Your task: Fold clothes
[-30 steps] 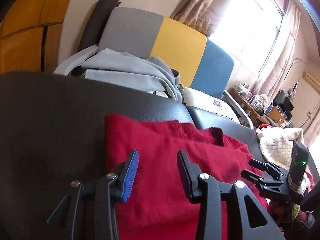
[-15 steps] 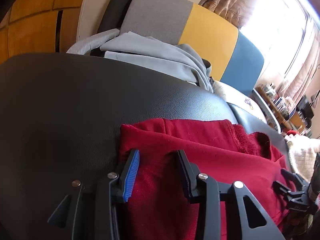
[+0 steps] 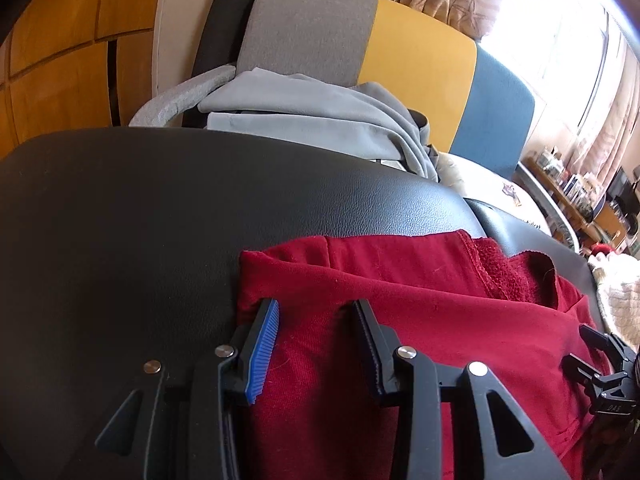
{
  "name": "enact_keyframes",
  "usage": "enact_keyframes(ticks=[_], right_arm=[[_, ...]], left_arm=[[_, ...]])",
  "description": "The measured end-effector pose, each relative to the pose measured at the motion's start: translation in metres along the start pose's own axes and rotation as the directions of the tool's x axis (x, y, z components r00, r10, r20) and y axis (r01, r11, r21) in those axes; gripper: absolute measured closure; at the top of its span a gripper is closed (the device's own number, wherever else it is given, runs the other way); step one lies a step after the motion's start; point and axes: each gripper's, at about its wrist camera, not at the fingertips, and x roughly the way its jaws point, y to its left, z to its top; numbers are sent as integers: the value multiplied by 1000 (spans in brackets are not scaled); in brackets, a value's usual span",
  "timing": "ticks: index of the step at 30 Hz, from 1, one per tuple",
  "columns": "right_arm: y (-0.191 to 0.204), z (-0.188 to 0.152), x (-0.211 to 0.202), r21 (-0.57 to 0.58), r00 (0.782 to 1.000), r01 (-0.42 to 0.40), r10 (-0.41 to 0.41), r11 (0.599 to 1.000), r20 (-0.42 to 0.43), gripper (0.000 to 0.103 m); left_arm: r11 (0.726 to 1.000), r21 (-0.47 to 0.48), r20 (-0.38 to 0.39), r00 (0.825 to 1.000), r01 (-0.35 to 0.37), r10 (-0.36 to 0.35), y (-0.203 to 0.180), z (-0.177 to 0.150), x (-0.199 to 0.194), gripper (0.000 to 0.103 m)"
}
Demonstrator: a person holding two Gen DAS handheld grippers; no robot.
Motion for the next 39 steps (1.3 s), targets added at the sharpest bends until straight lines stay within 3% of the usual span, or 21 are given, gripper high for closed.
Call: enact_keyframes(ticks=[5,7,10,13,18,22,27,33,37,39], right_arm=[[-1,1,0,2,1000,-1,1,1000,0,0],[-1,1,0,3,1000,-2,2,1000,1,0],[-2,1,1,5,1000,-8,8,1000,-1,0],[-1,2,3,7,1000,-10,10,1000,-5,0],[0,9,1,-1,999,-8,8,1000,-41,0],[-8,1,-40,29,994,-108,108,994,-10,0],[-44,-61,-118,140,961,-277,273,951,47,0],[-92,-175,-171,396,926,-350,378,849,8,0],[-91,-221,-195,442,887,-430,459,787,45,0],[-79,-234,-197,454,851,-480,523,751,34,0]], left_arm=[[997,28,56,996,66,-68,-10,-18,-42,62],[994,59,37,995,88,-90,-17,-33,-48,61],[992,111,-31,998,65,-62,-23,-55,-38,61],[993,73,-31,995,92,-90,-16,-49,-36,59],[996,77,-62,997,51,-47,-22,-31,-42,60],[987,-12,13,987,160,-159,-7,-39,-94,58],[971,-54,16,973,232,-232,29,-94,-153,58],[965,-126,-28,971,232,-237,70,-183,-210,56],[954,-162,-60,962,253,-266,74,-216,-220,54],[950,-170,-78,958,261,-277,73,-230,-222,54]])
